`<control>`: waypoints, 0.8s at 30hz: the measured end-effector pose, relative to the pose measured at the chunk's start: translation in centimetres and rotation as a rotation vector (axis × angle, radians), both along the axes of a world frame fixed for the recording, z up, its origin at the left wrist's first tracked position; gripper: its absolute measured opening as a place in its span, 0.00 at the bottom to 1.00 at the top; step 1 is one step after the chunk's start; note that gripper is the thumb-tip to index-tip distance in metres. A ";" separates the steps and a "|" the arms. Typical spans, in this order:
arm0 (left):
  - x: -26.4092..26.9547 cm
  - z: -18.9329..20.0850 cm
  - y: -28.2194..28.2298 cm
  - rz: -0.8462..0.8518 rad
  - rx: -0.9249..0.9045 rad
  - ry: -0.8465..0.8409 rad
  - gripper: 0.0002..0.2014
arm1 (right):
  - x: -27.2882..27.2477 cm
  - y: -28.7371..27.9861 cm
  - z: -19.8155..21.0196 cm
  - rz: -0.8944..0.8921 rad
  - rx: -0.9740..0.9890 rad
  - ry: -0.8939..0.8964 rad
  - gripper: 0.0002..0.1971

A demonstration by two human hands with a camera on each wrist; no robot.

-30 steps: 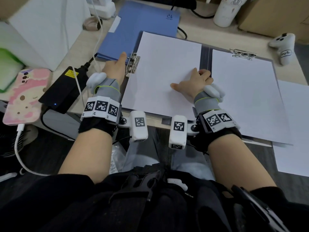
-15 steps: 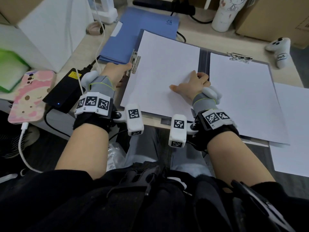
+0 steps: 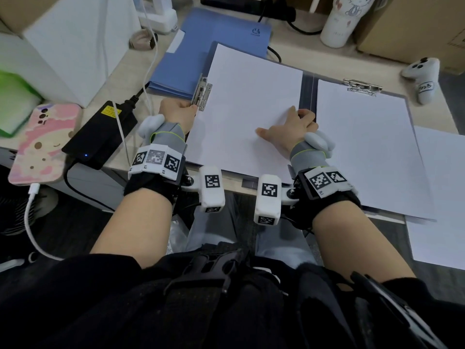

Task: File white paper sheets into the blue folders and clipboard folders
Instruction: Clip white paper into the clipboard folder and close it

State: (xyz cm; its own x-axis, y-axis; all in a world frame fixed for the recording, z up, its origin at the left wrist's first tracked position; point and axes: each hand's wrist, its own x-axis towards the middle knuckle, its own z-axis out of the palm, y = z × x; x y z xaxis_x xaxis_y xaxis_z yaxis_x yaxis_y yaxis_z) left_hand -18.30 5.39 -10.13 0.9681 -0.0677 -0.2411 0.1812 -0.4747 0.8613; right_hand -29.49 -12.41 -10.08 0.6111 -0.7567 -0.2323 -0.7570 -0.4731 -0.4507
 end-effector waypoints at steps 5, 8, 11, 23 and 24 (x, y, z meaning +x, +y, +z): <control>-0.5 0.1 0.5 -0.056 -0.011 -0.021 0.10 | -0.2 0.0 0.1 0.002 0.016 -0.003 0.48; -0.7 0.7 1.2 -0.088 -0.015 -0.026 0.14 | -0.3 0.1 0.3 0.014 0.025 -0.016 0.46; -0.9 1.4 1.9 -0.095 -0.011 -0.040 0.12 | -0.6 0.6 0.8 0.044 0.019 -0.038 0.42; -2.1 7.1 2.8 -0.135 -0.402 -0.143 0.14 | -1.9 1.4 2.7 0.059 0.228 -0.310 0.38; -2.5 7.8 2.7 -0.136 -0.471 -0.148 0.15 | -2.0 1.5 2.9 0.052 0.273 -0.356 0.38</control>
